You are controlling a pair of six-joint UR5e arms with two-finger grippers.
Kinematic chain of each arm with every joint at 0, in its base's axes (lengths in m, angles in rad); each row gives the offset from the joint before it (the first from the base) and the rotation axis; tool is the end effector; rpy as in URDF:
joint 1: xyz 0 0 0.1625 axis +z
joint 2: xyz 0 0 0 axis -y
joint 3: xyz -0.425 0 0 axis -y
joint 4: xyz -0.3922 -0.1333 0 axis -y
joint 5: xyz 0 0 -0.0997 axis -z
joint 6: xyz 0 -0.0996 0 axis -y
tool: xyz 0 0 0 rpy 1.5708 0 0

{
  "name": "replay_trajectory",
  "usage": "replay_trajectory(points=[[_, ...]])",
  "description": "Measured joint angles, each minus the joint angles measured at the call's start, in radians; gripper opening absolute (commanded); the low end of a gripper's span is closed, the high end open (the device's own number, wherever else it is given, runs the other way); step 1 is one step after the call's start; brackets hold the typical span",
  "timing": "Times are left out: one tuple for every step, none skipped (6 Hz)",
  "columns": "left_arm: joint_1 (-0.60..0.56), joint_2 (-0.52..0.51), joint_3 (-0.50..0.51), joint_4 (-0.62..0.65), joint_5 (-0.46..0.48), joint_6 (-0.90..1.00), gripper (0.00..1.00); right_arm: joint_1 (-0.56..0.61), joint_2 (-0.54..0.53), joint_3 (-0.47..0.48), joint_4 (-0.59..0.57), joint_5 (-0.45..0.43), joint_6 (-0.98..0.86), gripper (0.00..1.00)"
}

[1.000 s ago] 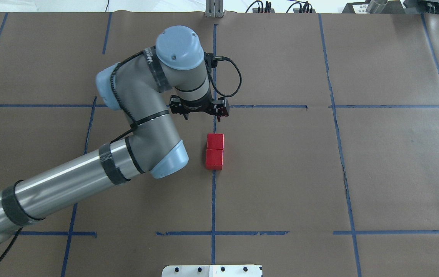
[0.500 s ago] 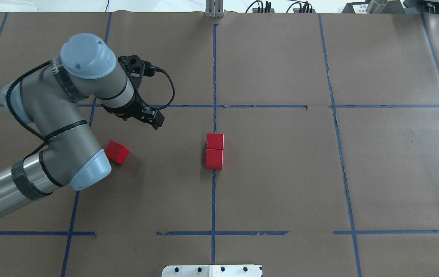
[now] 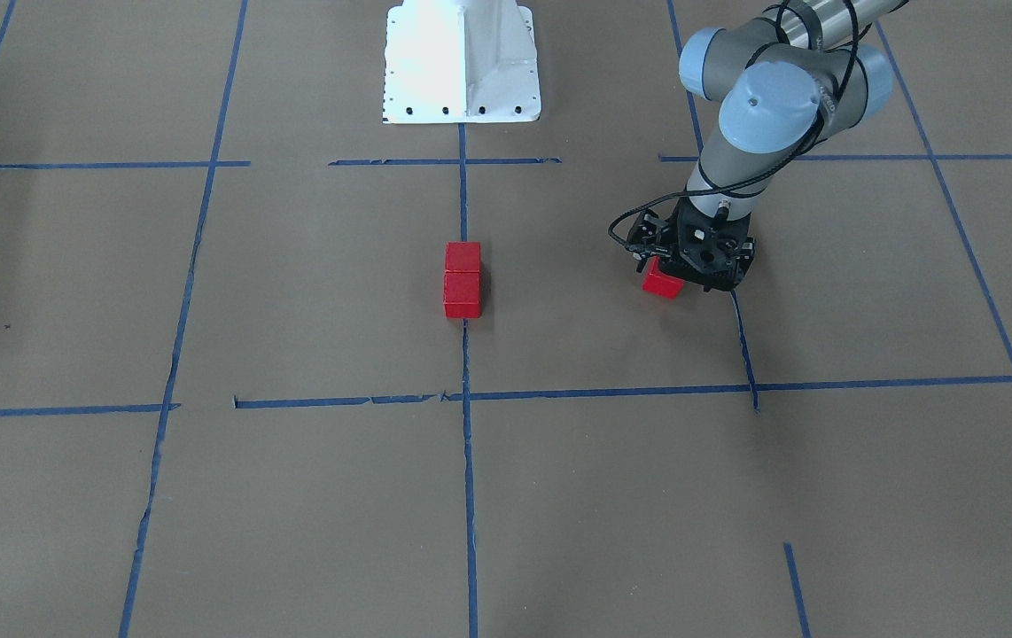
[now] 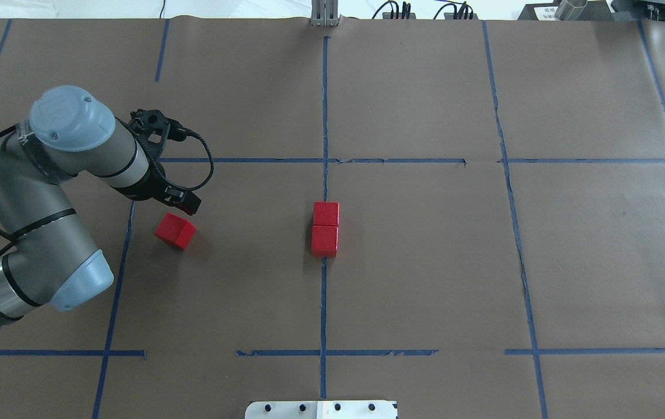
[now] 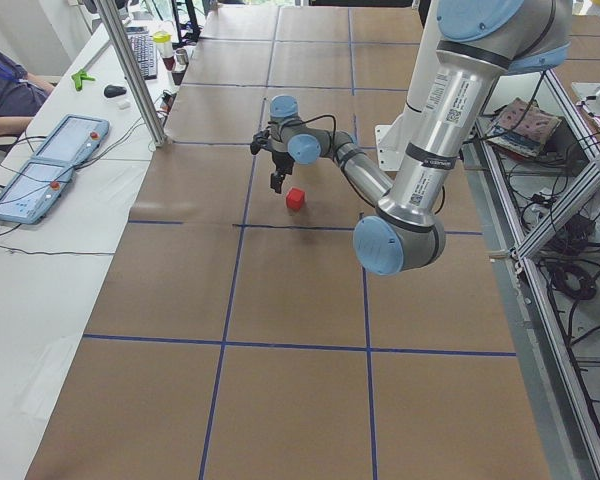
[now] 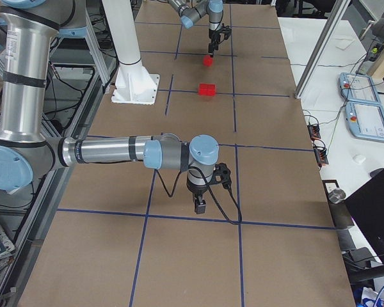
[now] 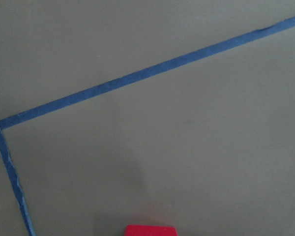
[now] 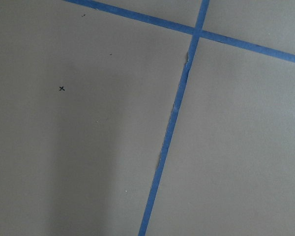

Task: Form red blocks into L shape at center
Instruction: 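Lower the left gripper and grasp the last red cube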

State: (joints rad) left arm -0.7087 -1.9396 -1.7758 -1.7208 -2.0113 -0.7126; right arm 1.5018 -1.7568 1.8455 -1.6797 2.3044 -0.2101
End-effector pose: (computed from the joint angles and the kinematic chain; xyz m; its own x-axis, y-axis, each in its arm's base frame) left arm 0.4093 -0.4705 0.3475 0.6552 0.3398 -0.6747 -0.1857 0.9382 0.2922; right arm 0.0382 -0.4139 0.6214 0.7112 -0.2449 0.6589 0.2221 0.9676 0.1199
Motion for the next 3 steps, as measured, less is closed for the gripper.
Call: replay_trajectory(points=[[0.007,0.01,0.007,-0.015,0.008,-0.024,0.99,0.0,-0.001,-0.001,0.0,0.0,0.0,1.0],[0.024,0.008,0.015,-0.02,0.016,-0.057,0.99,0.0,-0.001,-0.001,0.0,0.0,0.0,1.0],[0.044,0.005,0.019,-0.021,0.019,-0.076,0.99,0.0,-0.001,-0.002,0.0,0.0,0.0,1.0]])
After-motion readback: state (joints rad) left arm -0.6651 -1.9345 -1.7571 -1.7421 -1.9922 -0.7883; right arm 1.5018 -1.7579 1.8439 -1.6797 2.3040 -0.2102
